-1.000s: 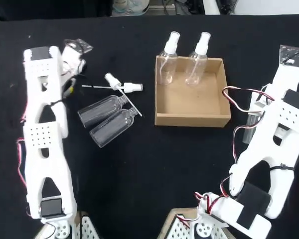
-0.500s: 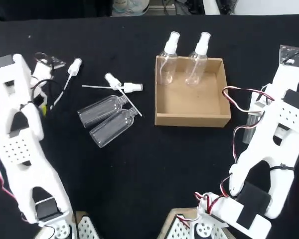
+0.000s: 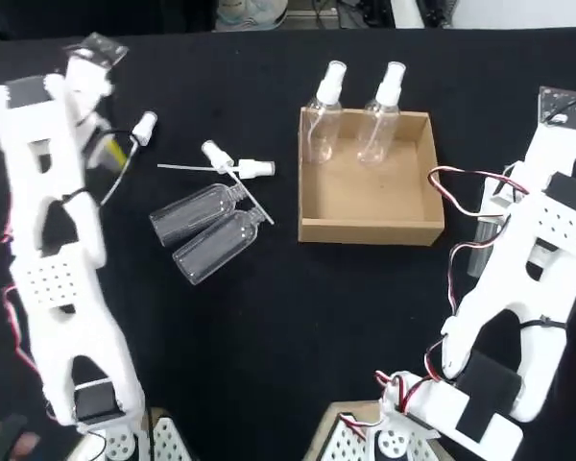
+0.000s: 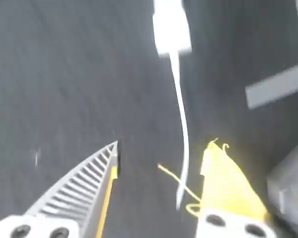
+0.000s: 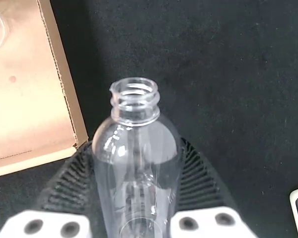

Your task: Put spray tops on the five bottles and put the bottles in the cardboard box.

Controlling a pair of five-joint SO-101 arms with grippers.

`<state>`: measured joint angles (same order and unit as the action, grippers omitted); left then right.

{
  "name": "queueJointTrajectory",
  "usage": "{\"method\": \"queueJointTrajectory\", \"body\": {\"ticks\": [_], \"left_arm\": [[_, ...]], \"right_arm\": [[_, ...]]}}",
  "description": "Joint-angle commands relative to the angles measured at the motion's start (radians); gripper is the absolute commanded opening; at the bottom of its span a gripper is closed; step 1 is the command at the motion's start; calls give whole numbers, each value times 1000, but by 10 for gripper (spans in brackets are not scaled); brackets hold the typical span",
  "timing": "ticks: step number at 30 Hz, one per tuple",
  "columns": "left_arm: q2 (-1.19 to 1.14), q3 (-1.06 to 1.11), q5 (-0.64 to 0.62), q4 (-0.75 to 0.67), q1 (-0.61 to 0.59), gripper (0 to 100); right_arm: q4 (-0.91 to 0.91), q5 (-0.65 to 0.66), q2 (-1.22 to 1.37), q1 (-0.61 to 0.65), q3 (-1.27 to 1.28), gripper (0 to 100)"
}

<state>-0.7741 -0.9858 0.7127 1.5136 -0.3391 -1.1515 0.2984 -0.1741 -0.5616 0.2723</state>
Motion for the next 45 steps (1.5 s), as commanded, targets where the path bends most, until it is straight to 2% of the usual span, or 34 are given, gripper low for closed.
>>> {"method": "queueJointTrajectory", "body": {"ticks": [1,4,11,17,27,30,36,38,41,43,45], "left_arm": [[-74,-97,-198,-241,70,238],[-149,-156,-264,-316,104,236],[-295,-298,-292,-428,120,239],[-373,-380,-321,-446,125,239],[-454,-377,-325,-502,139,239],[-460,-369,-321,-489,139,239],[-460,-372,-321,-371,137,230],[-460,-372,-321,-336,137,177],[-460,-378,-321,-284,133,27],[-451,-378,-319,-229,133,48],[-450,-381,-318,-181,134,30]], "right_arm": [[26,-3,-58,17,-10,11],[26,-2,-58,17,-10,11],[26,-3,-56,17,-4,11],[26,-2,-56,15,-4,11],[26,-2,-56,9,-4,11],[26,-3,-56,11,-4,11],[26,-3,-56,15,-4,11],[26,-3,-56,15,-4,11],[26,-3,-56,9,-4,11],[26,-3,-56,9,-4,11],[26,-3,-56,9,-4,11]]}}
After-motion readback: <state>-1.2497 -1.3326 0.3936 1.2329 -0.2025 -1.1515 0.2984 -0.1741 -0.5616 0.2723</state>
